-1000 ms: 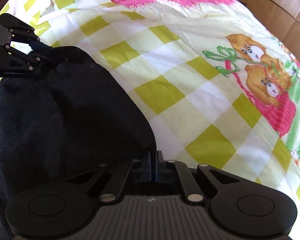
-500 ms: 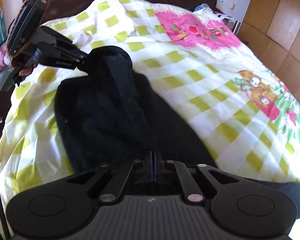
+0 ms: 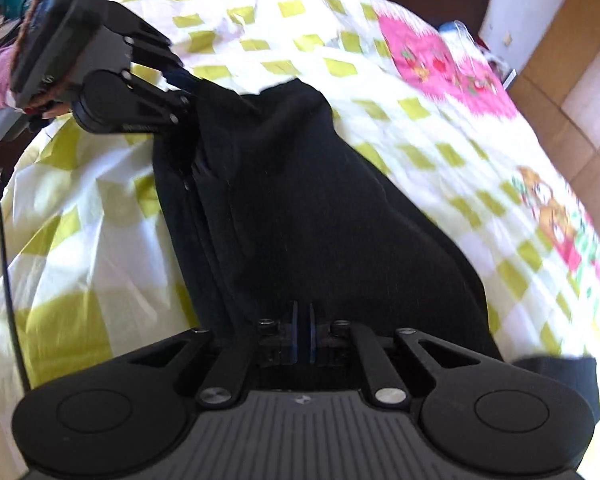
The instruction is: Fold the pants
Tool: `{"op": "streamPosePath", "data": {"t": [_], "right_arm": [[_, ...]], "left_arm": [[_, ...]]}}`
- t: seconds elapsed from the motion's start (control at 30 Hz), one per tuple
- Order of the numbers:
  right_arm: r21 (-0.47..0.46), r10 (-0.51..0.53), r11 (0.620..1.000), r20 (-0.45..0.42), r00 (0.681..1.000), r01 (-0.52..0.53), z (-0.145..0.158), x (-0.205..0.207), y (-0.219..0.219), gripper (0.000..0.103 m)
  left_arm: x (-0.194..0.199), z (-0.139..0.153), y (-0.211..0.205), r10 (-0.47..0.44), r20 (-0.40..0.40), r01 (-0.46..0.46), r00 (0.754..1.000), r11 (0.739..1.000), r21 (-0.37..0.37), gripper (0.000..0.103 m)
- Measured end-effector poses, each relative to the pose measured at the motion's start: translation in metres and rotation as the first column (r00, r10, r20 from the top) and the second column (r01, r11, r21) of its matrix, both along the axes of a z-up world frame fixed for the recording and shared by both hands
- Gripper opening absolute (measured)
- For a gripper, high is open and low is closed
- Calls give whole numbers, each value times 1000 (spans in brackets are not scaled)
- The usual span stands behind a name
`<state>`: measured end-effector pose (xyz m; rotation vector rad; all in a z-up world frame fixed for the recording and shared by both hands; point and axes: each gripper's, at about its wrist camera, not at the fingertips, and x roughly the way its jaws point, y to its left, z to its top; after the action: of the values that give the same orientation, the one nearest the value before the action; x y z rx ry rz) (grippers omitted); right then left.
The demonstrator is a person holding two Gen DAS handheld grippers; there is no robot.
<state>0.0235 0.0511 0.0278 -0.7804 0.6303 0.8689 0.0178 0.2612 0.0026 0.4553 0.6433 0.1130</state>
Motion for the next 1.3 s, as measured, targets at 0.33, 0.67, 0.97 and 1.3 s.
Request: {"op": "streamPosePath", "data": {"t": [0.33,0.67,0.97,1.3], "right_arm": [[89,12,996,-8,1000,-11,12,-2,43,18],[110,37,993,20,999,-39,-2,-25,68,20],[101,100,989,107,989,-111,-12,-25,88,37],[160,-3,987,13,1000,1,9,-4,90,19]], "left_arm": [[-10,16,2,-46,86,41,995,997,61,16],[-27,-26,9,34,41,-38,999,991,125,12],[-34,-18,2,-69,62,53,996,971,232,18],[-53,-15,-2,-219,40,203,975,949,243,29]]}}
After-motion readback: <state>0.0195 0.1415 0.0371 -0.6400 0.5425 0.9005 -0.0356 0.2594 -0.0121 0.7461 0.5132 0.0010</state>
